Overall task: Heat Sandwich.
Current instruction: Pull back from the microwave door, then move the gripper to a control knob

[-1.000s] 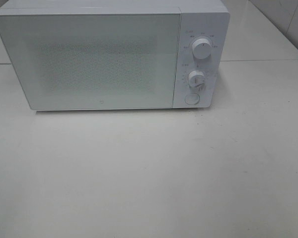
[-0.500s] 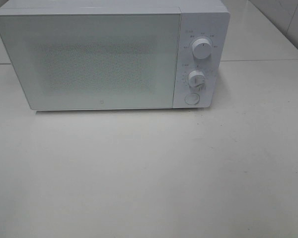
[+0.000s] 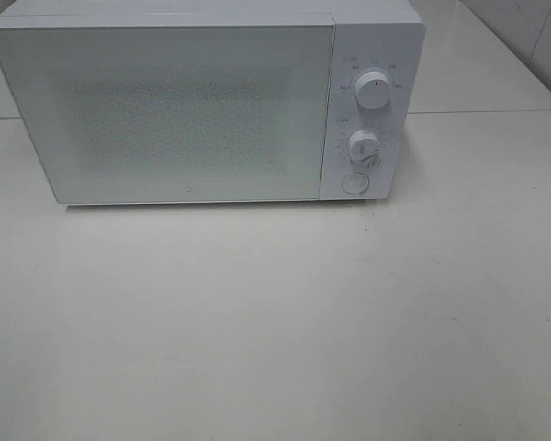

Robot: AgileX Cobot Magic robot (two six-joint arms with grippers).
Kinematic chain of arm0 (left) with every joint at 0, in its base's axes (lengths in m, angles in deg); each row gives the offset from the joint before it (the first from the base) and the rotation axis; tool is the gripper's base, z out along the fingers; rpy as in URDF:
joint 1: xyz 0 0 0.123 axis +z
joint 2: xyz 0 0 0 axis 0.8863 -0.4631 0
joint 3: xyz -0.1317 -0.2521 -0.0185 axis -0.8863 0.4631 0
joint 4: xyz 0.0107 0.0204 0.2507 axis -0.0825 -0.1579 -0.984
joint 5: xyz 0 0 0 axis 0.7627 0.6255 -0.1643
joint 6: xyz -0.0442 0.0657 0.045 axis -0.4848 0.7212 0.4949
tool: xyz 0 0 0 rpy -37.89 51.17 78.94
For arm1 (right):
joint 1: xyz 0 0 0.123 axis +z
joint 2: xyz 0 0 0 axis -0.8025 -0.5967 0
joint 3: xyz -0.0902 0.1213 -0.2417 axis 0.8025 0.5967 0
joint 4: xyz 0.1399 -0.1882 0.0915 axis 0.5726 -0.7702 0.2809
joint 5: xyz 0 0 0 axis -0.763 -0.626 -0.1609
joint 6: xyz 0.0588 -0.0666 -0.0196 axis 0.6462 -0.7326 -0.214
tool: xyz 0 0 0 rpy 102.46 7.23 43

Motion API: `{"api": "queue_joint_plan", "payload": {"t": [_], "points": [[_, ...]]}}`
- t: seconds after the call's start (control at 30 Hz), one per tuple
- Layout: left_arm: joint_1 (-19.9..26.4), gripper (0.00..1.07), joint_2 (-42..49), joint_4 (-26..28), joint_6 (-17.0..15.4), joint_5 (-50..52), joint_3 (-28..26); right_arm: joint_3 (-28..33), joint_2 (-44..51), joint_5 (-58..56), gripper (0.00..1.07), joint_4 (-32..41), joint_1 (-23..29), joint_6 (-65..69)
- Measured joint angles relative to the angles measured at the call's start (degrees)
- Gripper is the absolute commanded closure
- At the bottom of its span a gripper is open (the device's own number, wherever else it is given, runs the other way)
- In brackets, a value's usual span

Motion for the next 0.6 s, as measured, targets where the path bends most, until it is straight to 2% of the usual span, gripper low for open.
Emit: {"api": "queue_joint_plan", "payload": {"t": [0.47,0.6], "points": [[0.0,0.09,0.0,0.0,0.06,0.0,0.0,0.0,-14.21,14.5,0.33,0.06,0.0,0.0],[0.0,0.09,0.0,0.0,0.06,0.0,0.0,-0.11,-21.03,20.68,0.33,0.06,0.0,0.0]]}}
